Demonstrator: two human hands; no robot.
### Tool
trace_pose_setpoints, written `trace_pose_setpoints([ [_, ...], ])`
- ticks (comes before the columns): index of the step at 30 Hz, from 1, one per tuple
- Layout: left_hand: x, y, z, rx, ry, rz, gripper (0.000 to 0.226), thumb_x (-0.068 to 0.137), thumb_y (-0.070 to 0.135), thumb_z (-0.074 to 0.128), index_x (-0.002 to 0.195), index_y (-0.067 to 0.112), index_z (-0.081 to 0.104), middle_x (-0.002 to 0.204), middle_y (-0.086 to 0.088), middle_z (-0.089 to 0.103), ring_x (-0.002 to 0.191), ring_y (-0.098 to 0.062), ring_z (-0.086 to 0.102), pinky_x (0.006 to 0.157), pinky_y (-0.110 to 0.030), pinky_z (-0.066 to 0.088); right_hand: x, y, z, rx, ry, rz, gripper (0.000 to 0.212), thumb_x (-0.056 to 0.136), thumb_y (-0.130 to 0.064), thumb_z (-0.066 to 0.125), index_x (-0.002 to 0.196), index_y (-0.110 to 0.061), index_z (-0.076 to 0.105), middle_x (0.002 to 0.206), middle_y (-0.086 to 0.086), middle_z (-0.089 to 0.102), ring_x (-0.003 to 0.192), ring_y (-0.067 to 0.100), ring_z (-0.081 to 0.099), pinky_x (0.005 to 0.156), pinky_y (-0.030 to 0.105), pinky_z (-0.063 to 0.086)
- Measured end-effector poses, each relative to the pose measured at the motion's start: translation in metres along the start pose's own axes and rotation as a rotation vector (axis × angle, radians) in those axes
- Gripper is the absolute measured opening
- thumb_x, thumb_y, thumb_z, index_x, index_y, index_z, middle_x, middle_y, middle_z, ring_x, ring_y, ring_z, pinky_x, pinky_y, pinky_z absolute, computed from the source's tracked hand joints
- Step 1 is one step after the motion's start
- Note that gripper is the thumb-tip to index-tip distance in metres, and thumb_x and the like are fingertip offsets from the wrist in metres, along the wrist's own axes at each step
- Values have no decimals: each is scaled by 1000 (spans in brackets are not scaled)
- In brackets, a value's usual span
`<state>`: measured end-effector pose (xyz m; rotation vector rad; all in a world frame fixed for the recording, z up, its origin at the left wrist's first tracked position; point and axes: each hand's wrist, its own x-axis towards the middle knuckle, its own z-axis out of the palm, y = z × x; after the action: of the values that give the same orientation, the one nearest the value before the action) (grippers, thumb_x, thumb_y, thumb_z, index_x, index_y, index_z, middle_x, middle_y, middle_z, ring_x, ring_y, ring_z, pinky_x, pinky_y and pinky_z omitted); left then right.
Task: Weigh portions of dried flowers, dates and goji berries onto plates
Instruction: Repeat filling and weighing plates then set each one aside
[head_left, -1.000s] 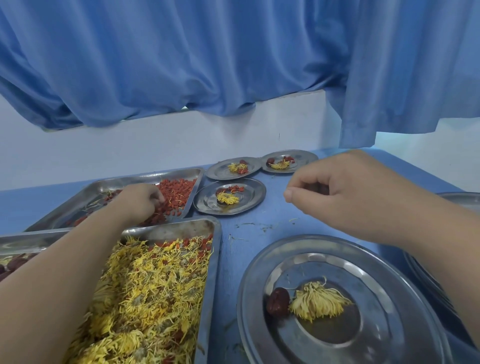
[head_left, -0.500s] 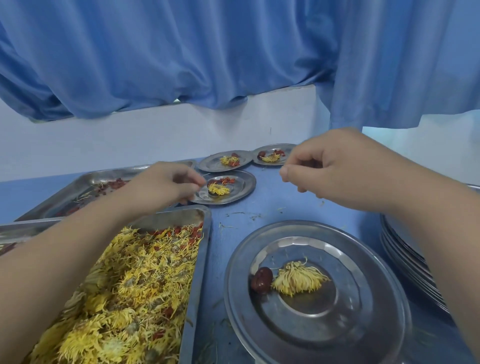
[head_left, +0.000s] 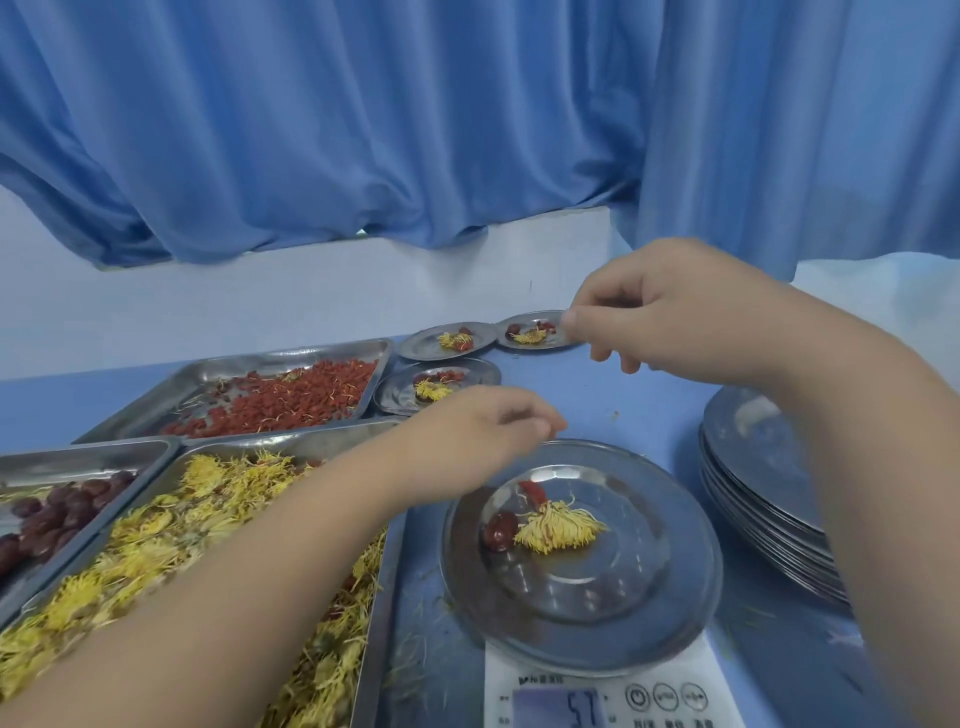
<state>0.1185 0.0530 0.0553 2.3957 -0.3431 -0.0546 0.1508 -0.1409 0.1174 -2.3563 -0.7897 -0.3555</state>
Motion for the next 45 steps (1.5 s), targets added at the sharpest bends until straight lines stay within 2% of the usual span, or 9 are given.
trace_pose_setpoints([
  [4,-19,9,5,-131,106,-7,24,99,42,46,111,42,66,114,30,62,104,16,55,94,-18,42,-14,-7,-12,-9,6,-10,25,83,-43,57,75,-24,70,73,-8,70,60,4,65,64,35,56],
  [7,-33,7,14,-314,166,-40,30,98,52,41,113,42,66,117,25,65,112,5,59,103,-32,44,-28,-5,-19,-13,37,12,26,83,-44,57,72,-24,69,70,-9,69,59,5,64,60,29,53],
  [11,-50,4,18,-820,191,-156,45,99,53,38,116,24,67,117,4,72,108,-16,68,96,-40,53,-57,3,-17,-45,36,45,21,82,-43,59,70,-29,69,68,-11,68,60,5,61,47,12,43],
  [14,-61,2,11,-1059,260,-234,50,100,51,36,116,15,66,114,-9,73,105,-28,69,88,-41,55,-87,12,-7,-77,-12,98,18,79,-45,55,73,-34,67,68,-17,65,62,2,56,57,22,44],
  [17,-70,-3,6,-1180,351,-235,46,101,48,38,114,14,66,114,-12,72,109,-32,67,98,-46,49,-119,23,12,-33,-36,151,10,82,-40,57,77,-35,65,67,-10,63,61,6,56,60,30,49],
  [26,-86,-19,14,-1056,411,-359,43,101,47,37,118,19,65,124,-10,64,130,-32,49,110,-47,37,-148,36,54,-2,36,364,17,84,-39,60,75,-29,49,60,-6,63,55,9,60,60,32,51],
  [33,-89,-15,19,-1039,400,-390,35,99,45,44,117,23,65,134,-9,55,136,-33,40,99,-48,41,-146,37,63,196,19,487,15,87,-27,61,78,-20,52,65,0,69,46,18,64,45,28,47],
  [39,-88,-9,25,-1058,386,-391,30,97,40,51,116,22,65,131,-8,55,115,-22,53,71,-39,48,-145,36,62,351,-17,529,8,88,-15,59,81,-13,59,67,4,70,48,19,62,42,26,47],
  [45,-90,-5,21,-1178,419,-368,30,96,38,53,115,18,63,127,-9,54,104,-22,57,69,-41,53,-143,35,59,528,68,532,10,90,-3,57,81,-4,60,63,8,63,48,19,57,43,27,45],
])
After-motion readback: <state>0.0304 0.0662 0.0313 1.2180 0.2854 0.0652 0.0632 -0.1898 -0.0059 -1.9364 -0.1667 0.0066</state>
